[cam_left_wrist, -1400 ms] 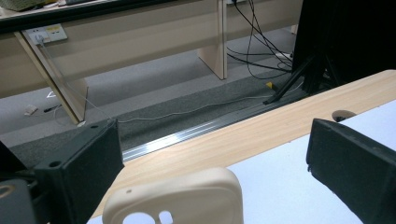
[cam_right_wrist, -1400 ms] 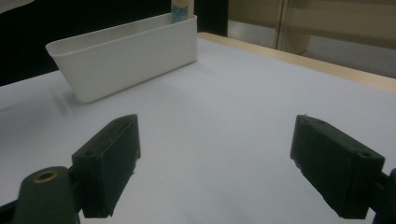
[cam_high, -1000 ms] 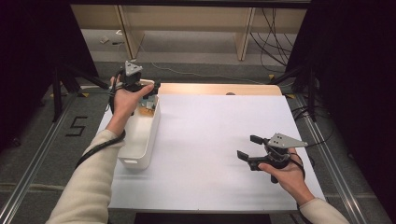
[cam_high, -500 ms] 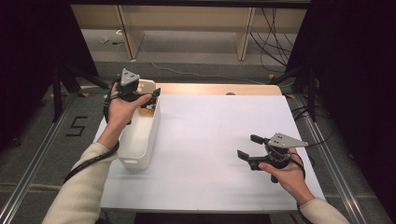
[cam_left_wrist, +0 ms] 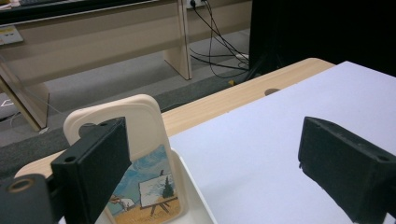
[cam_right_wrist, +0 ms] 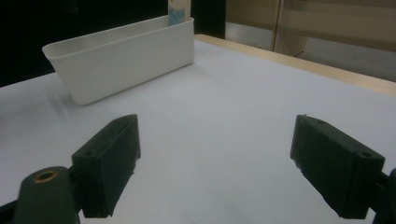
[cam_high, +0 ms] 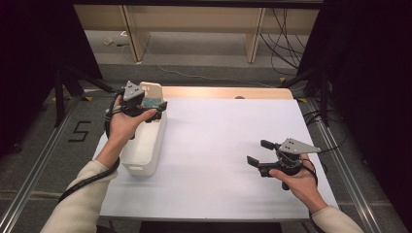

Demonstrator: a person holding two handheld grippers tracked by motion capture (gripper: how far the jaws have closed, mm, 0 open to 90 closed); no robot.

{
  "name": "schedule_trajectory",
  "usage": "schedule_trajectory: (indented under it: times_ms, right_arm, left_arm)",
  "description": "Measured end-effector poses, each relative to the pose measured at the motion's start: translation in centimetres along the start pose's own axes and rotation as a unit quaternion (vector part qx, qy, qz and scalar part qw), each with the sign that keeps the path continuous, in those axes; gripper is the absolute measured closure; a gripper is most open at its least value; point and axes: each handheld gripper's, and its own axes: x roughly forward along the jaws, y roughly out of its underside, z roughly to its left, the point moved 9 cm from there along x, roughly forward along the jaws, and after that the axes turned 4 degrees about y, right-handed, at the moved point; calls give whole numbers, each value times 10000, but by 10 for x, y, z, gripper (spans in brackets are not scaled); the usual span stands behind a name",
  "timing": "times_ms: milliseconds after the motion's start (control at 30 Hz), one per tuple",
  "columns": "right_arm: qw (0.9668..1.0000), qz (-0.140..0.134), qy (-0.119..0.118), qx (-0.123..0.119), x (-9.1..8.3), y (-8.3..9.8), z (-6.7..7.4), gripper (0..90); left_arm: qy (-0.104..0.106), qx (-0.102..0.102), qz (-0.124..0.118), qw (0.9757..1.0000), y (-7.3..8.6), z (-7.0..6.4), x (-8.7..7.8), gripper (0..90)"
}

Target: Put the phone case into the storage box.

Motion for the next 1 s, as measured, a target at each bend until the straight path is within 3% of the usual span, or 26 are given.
schedule_trajectory:
  times_ms: [233,333,600,800,1000]
  right_arm:
    - [10000,-10,15,-2,0,0,-1,167]
    - [10000,7,14,-17,-2,0,-1,167]
    - [10000,-34,6,-23,-3,-1,-1,166]
    - [10000,-43,45,-17,-6,-1,-4,167]
    - [10000,-37,25,-20,-6,0,-3,167]
  left_arm:
    - [159,-107,-98,9998,9,-13,-7,91]
    - [297,-175,-186,9992,22,-25,-17,102]
    - [590,-108,-423,9973,53,-59,-53,102]
    - [780,-27,-367,9963,70,-78,-66,82]
    - [818,49,-277,9962,78,-82,-67,59]
